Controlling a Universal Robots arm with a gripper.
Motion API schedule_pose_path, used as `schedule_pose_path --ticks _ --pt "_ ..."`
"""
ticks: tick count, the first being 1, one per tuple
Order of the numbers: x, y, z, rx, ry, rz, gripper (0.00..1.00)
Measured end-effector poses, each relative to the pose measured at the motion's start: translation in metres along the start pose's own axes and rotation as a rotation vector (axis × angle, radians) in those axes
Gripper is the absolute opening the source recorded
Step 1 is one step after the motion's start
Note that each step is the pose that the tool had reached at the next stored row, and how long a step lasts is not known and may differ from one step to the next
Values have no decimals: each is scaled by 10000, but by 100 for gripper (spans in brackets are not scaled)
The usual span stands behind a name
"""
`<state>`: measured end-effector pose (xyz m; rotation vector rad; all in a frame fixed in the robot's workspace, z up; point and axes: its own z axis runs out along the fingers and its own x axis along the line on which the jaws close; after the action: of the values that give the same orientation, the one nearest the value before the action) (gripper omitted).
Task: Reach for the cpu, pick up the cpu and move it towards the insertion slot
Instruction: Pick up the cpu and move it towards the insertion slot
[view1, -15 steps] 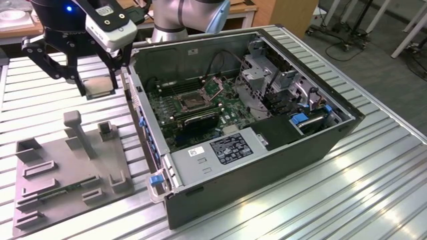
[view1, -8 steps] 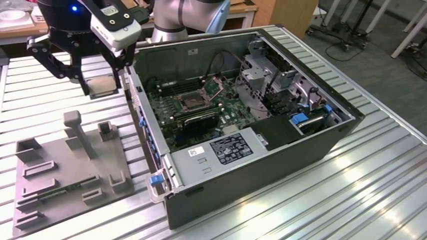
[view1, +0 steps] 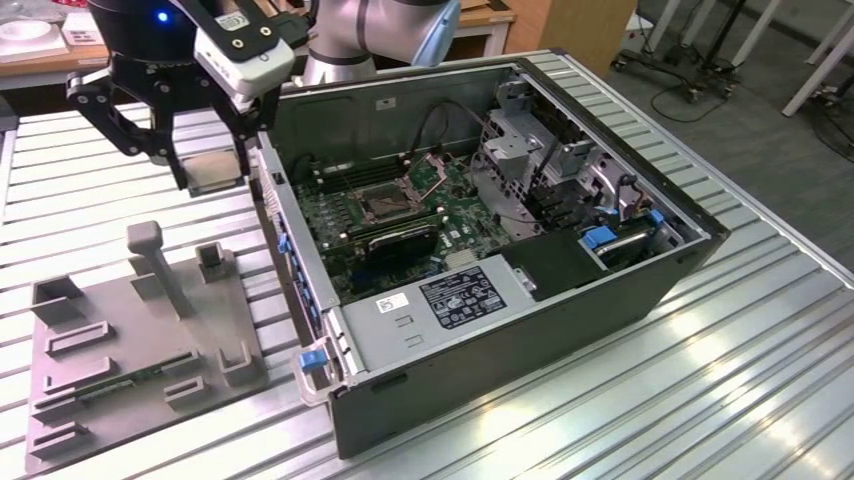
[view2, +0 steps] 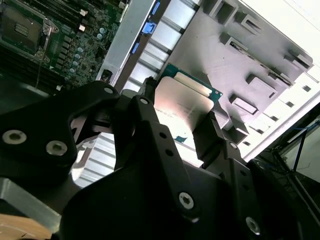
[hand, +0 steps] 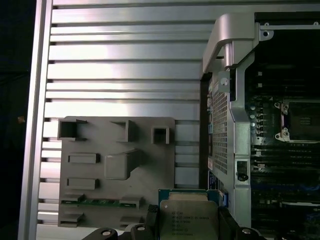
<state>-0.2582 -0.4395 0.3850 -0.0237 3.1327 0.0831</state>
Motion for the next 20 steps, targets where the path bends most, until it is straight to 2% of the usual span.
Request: schedule_pose_path --ticks 20 --pt "-139 -3 11 0 0 0 54"
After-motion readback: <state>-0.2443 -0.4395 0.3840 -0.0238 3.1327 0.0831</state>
